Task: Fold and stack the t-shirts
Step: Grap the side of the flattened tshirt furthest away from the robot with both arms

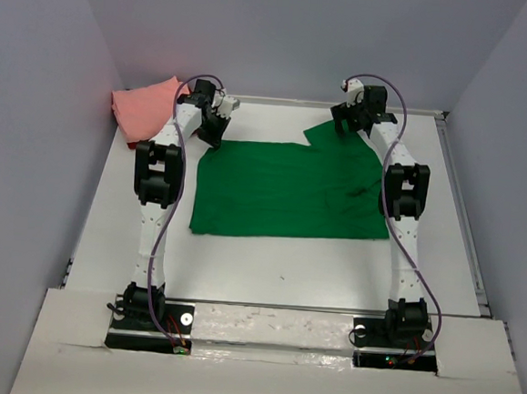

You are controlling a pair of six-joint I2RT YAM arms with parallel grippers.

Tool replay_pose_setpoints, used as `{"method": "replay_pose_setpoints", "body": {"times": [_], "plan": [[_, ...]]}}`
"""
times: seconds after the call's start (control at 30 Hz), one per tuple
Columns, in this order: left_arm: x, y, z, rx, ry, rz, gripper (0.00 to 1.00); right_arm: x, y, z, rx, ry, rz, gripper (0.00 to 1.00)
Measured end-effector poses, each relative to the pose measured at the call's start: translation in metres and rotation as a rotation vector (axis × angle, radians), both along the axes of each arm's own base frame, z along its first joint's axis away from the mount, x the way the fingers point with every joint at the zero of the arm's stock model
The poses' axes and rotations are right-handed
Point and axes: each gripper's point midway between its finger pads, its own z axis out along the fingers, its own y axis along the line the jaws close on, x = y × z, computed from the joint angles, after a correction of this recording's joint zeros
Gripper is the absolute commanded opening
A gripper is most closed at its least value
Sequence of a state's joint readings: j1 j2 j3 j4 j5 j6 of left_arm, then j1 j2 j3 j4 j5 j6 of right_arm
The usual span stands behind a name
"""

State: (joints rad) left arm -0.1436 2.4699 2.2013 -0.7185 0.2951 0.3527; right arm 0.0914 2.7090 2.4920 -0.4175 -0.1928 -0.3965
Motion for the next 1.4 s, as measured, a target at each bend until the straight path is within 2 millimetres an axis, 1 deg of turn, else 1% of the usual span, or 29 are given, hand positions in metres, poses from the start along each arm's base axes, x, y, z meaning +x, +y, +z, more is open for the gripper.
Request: {"method": "replay_pose_setpoints", "body": {"times": [0.27,0.6,0.67,0.7,0.77,0.8,1.1,1.17,1.2,1.23,1.4], "plan": [[0.000,-0.001,0.000,0.000,0.000,-0.003,0.00,0.005,0.002,0.000,0.005,-0.016,0.008,1.00],[-0.002,-0.009,0.000,0.000,0.000,-0.018,0.00,0.010,0.005,0.000,0.006,-0.035,0.030,1.00],[-0.002,-0.010,0.000,0.000,0.001,-0.019,0.00,0.011,0.006,0.000,0.007,-0.037,0.033,0.97],[-0.002,-0.010,0.000,0.000,0.001,-0.019,0.00,0.011,0.006,0.000,0.008,-0.037,0.034,0.89],[-0.002,-0.010,0.000,0.000,0.001,-0.019,0.00,0.011,0.007,-0.001,0.012,-0.037,0.038,0.79],[-0.003,-0.010,0.000,0.000,0.001,-0.019,0.00,0.011,0.008,-0.001,0.014,-0.036,0.042,0.77],[-0.004,-0.010,0.000,0.000,0.001,-0.020,0.00,0.007,0.014,-0.005,0.046,-0.014,0.061,0.71],[-0.006,-0.010,0.000,0.001,0.007,-0.020,0.00,0.004,0.015,-0.008,0.054,-0.006,0.065,0.71],[-0.008,-0.009,0.000,0.001,0.010,-0.020,0.00,0.002,0.016,-0.008,0.059,0.000,0.067,0.73],[-0.008,-0.009,0.000,0.001,0.011,-0.020,0.00,-0.003,0.017,-0.009,0.065,0.016,0.071,0.75],[-0.011,-0.009,0.000,0.002,0.014,-0.020,0.00,-0.026,0.015,-0.013,0.104,0.087,0.078,0.76]]}}
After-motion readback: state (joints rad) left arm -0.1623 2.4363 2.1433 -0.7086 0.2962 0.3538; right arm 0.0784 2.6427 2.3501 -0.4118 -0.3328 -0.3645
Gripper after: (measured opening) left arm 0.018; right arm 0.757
